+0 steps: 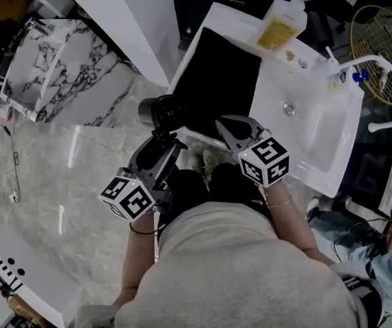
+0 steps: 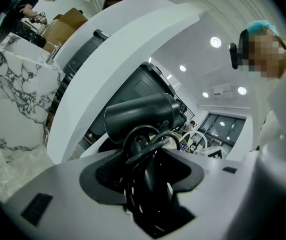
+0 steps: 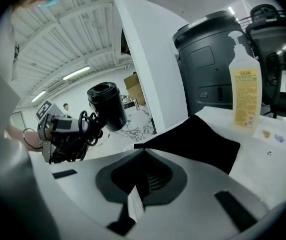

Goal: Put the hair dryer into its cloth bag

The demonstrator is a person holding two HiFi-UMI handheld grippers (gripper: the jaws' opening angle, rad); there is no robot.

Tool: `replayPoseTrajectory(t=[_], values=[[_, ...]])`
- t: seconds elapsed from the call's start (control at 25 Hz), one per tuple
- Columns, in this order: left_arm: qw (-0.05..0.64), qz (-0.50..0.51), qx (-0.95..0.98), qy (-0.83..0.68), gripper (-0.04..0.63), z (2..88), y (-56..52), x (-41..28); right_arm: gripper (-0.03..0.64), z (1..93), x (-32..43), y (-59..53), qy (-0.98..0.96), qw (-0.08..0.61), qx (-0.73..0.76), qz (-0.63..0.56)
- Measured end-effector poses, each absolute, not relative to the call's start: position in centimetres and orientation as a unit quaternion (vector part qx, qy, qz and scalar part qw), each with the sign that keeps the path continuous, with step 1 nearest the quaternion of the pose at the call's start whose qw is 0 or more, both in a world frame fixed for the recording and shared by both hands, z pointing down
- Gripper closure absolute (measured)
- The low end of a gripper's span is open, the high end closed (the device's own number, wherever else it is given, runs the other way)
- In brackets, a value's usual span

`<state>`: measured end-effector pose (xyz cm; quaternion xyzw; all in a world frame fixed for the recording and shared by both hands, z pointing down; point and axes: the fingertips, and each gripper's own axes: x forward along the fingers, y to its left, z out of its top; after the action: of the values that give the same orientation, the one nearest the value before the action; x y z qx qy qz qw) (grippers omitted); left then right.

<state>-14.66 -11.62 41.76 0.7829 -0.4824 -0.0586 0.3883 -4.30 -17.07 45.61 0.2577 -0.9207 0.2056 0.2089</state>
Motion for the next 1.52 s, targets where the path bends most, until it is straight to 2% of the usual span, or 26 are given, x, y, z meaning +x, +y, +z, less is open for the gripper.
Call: replayPoseTrajectory(t=[0.16,0.48,0.56,0.92,1.16,1.52], values=[[0.398,-0.045,0.785,-0.473,0.364,42.6,-11.0,-15.0,0.529,47.3,-4.8,-16.2,-0.915,0.249,0.245,0.202],[0.413,-0.013,0.787,-0.458,0.364,44.5,-9.8,-15.5,0.468,51.0,-5.1,-15.5,-0.903,0.328,0.226,0.164],[0.418,-0.006,0.787,-0.454,0.364,44.9,-9.6,-15.6,0.474,51.7,-4.9,-15.6,-0.898,0.339,0.231,0.157],[0.404,0.045,0.807,-0.429,0.364,46.1,-8.8,-14.8,0.604,52.6,-3.9,-16.8,-0.889,0.333,0.257,0.178],[0.391,0.083,0.826,-0.398,0.364,46.4,-8.1,-13.2,0.607,50.9,-3.8,-17.8,-0.893,0.300,0.274,0.194],[0.316,0.194,0.862,-0.345,0.365,47.4,-8.2,-10.3,0.607,47.2,-2.8,-19.1,-0.901,0.241,0.292,0.213]])
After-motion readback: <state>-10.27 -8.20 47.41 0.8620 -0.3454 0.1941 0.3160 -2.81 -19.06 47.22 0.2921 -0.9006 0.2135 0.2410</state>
